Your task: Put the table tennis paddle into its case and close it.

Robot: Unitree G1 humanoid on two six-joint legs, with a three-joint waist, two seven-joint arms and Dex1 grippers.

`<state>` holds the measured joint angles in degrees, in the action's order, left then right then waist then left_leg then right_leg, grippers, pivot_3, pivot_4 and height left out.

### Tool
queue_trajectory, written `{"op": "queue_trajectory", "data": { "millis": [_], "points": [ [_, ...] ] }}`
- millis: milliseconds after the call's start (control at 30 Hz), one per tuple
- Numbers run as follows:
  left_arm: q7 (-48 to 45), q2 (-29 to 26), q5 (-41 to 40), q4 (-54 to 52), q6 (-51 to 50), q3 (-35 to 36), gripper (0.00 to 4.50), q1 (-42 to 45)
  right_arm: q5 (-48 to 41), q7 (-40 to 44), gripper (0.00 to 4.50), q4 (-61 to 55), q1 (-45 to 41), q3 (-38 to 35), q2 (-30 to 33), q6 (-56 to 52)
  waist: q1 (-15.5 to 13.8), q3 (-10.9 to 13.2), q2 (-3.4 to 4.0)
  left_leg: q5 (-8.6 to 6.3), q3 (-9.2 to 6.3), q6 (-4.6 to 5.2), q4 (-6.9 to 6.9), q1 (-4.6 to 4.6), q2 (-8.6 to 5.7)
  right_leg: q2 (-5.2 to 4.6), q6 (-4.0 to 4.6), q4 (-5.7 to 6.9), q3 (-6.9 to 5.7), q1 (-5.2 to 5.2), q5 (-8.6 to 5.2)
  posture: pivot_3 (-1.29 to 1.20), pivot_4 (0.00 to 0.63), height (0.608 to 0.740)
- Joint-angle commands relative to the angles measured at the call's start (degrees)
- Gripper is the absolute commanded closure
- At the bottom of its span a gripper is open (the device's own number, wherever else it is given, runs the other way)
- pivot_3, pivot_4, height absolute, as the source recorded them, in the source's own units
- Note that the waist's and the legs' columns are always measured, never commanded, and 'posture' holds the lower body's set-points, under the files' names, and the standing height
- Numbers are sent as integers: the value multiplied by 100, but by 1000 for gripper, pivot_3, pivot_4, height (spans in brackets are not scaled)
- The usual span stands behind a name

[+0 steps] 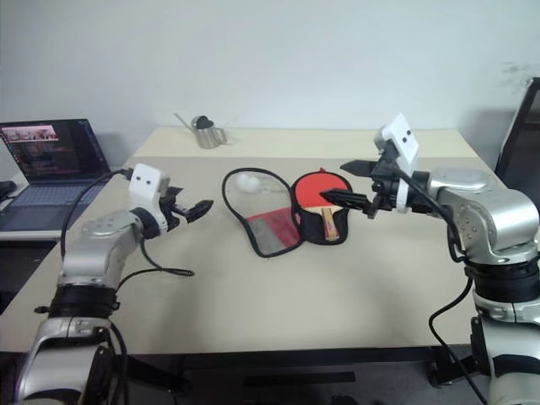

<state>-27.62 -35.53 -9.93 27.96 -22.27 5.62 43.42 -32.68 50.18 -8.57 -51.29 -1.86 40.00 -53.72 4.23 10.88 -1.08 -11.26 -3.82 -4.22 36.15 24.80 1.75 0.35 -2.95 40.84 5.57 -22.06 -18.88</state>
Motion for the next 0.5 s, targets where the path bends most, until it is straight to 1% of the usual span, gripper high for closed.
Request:
{"op": "queue_trajectory", "data": {
  "millis": [33,133,300,500],
  "points": [
    [495,170,426,689,506,-94,0,419,-42,-37,57,-112,-63,-76,33,50,-11,0,0,0,0,0,-1,0,0,-1,0,0,0,0,0,0,150,740],
    [727,480,636,1568,726,-202,0,802,-77,-68,57,-161,-44,-72,5,30,-75,1,-1,0,-2,0,-3,1,0,0,0,-1,-4,-1,0,0,150,740],
    [584,1004,810,2755,1023,-381,0,1234,-66,-99,57,-142,-88,-79,10,52,-105,1,-1,0,1,0,-3,5,-2,-1,0,-6,-3,-2,0,0,150,740],
    [514,1611,563,3742,1402,-28,0,1740,-131,-292,57,-145,-124,-230,-6,-20,-126,1,-2,0,-1,0,-2,5,-3,0,0,-2,-6,-2,0,0,150,740]
  ]
}}
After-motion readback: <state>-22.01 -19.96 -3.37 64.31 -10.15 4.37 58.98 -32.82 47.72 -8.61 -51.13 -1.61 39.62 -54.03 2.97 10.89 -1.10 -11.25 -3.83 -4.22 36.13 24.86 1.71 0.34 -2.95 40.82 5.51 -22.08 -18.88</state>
